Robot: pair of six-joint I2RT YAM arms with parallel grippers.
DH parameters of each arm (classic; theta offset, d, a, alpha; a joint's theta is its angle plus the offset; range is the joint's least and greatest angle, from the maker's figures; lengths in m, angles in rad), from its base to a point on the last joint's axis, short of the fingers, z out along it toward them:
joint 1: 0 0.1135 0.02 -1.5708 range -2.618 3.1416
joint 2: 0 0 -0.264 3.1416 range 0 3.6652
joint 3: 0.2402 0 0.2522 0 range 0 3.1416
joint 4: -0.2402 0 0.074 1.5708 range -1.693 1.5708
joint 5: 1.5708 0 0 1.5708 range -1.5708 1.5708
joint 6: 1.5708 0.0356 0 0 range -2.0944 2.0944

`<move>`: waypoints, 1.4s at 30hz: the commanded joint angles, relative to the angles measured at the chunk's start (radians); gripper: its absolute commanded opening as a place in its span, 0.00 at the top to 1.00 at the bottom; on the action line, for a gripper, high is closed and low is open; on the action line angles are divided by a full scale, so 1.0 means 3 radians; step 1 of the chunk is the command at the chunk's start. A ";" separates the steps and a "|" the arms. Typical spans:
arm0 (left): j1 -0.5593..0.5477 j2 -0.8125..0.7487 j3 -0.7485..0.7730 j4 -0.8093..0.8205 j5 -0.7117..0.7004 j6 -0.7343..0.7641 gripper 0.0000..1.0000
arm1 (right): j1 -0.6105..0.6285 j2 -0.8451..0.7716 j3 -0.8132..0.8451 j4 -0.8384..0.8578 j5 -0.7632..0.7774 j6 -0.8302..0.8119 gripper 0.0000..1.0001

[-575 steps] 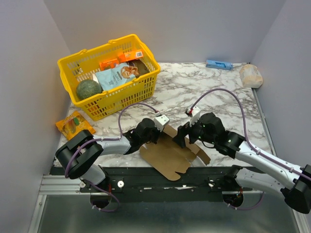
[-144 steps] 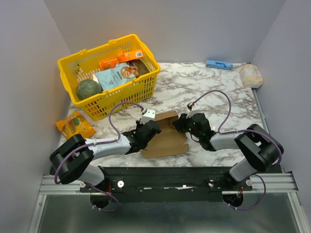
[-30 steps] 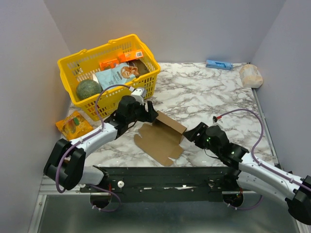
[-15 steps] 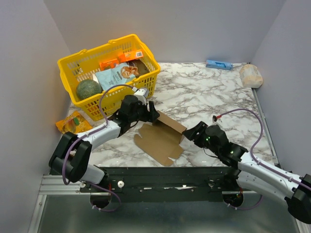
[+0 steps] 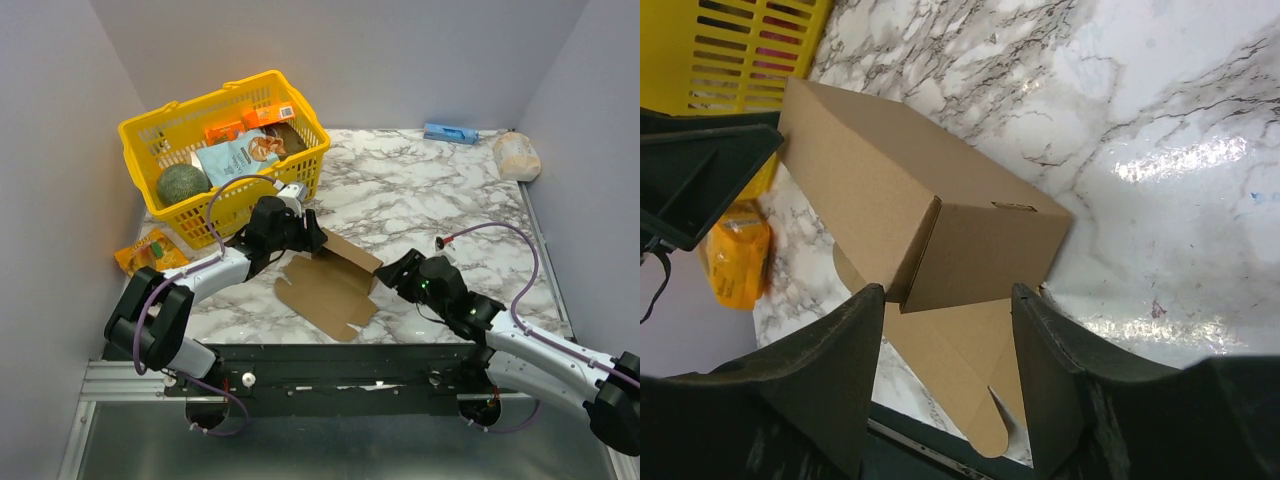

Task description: Fold the paper box

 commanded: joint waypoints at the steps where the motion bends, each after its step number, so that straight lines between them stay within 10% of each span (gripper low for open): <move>1: 0.0023 0.0042 0.0021 0.0081 0.0074 0.0044 0.39 | -0.0010 -0.0028 -0.0031 0.0075 0.0110 0.0018 0.38; 42: 0.0023 0.0006 -0.0321 0.0342 0.0207 0.0218 0.50 | -0.0036 0.0376 0.0117 -0.0191 0.0038 -0.0161 0.48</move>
